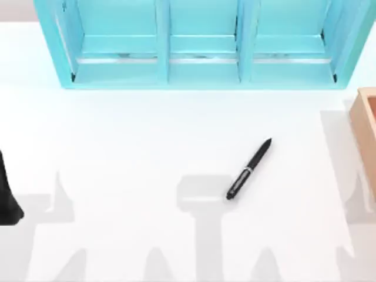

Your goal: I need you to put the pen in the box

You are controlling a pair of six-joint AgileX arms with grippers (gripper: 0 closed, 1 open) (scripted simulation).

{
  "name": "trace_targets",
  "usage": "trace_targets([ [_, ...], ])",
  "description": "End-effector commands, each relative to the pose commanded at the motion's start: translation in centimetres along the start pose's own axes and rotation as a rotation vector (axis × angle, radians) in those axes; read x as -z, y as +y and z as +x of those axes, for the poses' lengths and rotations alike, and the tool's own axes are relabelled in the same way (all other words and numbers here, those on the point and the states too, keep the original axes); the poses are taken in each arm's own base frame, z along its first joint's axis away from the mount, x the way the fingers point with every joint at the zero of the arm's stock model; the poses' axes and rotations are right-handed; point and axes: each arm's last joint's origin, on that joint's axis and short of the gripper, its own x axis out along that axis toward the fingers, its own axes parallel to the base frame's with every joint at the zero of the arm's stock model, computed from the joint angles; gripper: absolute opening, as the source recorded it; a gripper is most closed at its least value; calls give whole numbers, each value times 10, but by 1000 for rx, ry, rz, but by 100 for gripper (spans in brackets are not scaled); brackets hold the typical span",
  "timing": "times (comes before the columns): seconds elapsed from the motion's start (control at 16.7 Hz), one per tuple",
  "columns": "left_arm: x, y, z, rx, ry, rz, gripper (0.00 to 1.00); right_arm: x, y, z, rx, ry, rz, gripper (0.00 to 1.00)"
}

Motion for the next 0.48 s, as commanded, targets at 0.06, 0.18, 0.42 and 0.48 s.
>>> trace_targets([
  [0.06, 0, 0, 0, 0, 0, 0, 100, 0, 0, 0, 0, 0, 0, 100],
  [0.18, 0, 0, 0, 0, 0, 0, 100, -2, 1, 0, -7, 6, 10, 100],
  [0.42, 0, 0, 0, 0, 0, 0, 100, -32, 10, 2, -82, 99, 141, 100],
  [0.48, 0, 0, 0, 0, 0, 0, 100, -45, 14, 5, -105, 139, 188, 100],
])
